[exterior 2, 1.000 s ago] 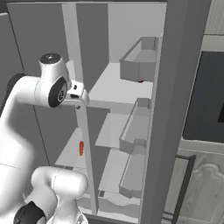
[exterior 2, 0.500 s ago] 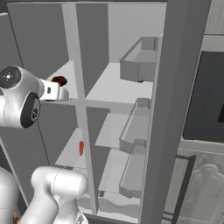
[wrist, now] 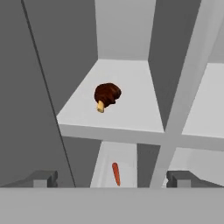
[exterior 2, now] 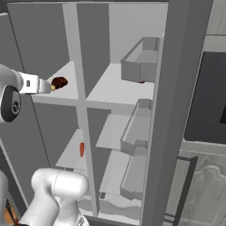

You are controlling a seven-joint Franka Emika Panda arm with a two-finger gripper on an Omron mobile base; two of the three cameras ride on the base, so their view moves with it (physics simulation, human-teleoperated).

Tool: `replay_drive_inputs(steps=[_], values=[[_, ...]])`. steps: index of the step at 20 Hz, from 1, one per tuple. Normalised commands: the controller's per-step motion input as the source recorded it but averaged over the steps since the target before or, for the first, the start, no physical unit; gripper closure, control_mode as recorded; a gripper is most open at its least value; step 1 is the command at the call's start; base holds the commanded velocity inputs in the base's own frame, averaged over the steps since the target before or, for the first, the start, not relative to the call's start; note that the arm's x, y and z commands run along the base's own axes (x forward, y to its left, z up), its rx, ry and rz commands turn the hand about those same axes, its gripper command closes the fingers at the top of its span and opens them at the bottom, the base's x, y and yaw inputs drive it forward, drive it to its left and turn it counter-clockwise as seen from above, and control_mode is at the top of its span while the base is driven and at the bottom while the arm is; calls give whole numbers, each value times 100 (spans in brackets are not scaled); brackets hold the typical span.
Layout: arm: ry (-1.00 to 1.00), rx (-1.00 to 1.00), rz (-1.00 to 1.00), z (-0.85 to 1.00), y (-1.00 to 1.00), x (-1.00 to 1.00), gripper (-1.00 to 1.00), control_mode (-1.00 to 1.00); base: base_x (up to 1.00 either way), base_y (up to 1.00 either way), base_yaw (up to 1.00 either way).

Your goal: Pick up the frozen steak from the freezer, place it on any shelf in the fridge, and close the fridge and freezer doors when done.

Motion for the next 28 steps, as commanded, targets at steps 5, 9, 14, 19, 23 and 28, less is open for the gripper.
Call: replay_drive_inputs(steps=[5,9,14,19,23,28], values=[[2,1,0,-6,4,28,-100,-100,0,0,0],[7,3,0,0,0,40,-100,-100,0,0,0],[13,0,0,-5,3,36,-100,-100,0,0,0],[17,0,-4,-18,12,51,-100,-100,0,0,0],[11,3,-6,-14,11,52,-100,-100,0,0,0],[3,6,-6,-29,18,50,-100,-100,0,0,0]])
